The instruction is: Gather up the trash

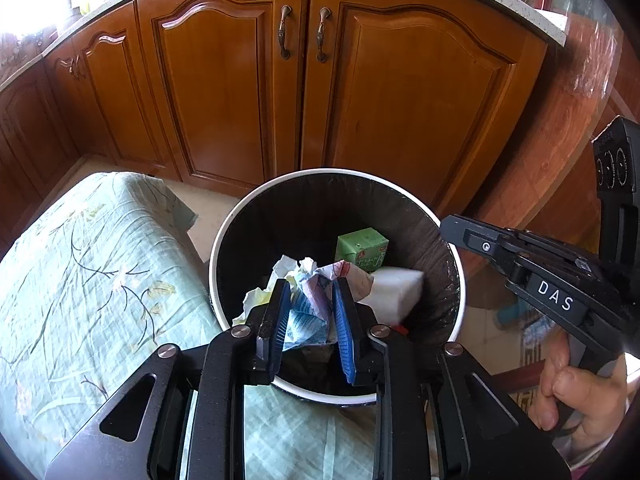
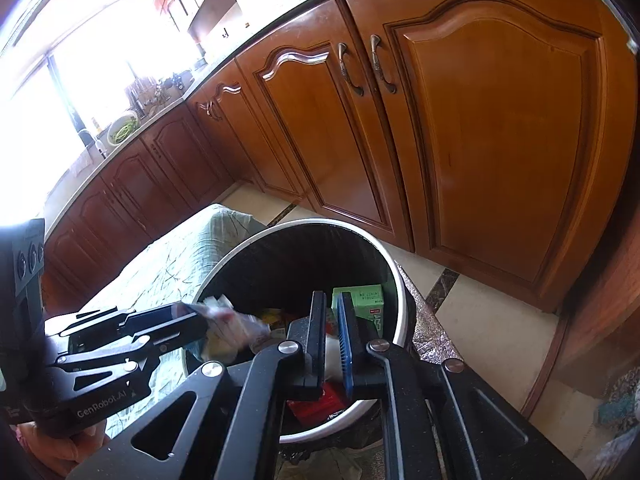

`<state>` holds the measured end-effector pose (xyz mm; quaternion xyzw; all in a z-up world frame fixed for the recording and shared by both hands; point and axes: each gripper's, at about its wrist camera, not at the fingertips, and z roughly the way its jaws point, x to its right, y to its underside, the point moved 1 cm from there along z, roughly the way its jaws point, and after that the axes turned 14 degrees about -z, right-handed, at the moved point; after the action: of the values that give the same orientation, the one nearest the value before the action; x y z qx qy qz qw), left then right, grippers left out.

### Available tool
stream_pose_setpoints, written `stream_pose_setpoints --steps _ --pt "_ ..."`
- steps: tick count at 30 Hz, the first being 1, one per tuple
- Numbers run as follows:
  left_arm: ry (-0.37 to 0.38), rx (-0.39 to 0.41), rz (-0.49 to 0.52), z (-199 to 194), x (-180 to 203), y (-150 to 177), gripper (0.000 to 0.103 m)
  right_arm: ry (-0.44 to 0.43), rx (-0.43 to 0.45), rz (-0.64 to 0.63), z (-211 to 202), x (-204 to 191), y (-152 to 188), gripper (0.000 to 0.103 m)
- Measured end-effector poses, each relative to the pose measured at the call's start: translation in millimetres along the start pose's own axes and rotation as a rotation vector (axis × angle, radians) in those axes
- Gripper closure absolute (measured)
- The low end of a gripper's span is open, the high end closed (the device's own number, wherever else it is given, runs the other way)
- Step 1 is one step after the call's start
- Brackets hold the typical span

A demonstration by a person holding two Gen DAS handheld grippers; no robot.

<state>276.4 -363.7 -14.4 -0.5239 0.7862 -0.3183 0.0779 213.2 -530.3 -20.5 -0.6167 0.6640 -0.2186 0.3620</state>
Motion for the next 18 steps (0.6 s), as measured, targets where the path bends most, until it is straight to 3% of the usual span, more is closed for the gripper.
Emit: stream_pose_setpoints --steps 1,5,6,9,11,18 --pt "0.003 0.0 -0.001 -0.6 -0.3 0.1 0.076 -0.001 0.005 0.008 -1.5 0.4 0.5 0.09" --pt "0.006 0.028 -0.014 -9.4 -4.7 2.6 0.064 -0.01 0.039 0.027 -11.7 -2.3 3.5 0.057" --pt "0.005 0.035 -0.021 -12.3 -7.3 3.6 0.061 -0.014 0.049 0.032 -14.7 -3.7 4.3 0.053" --pt "0.012 0.045 -0.055 -21.0 -17.0 8.4 0.058 -0.027 0.08 0.047 -24.0 -8.3 7.6 0.039" --pt "0.014 0.055 -0.08 -28.3 -23.2 13.2 0.057 -0.032 0.107 0.058 -31.0 -14.2 11.7 0.023" --pt "0.034 0.094 -0.2 -59.8 -57.9 44.4 0.042 -0.067 0.15 0.052 -45.7 -51.3 31.6 0.01"
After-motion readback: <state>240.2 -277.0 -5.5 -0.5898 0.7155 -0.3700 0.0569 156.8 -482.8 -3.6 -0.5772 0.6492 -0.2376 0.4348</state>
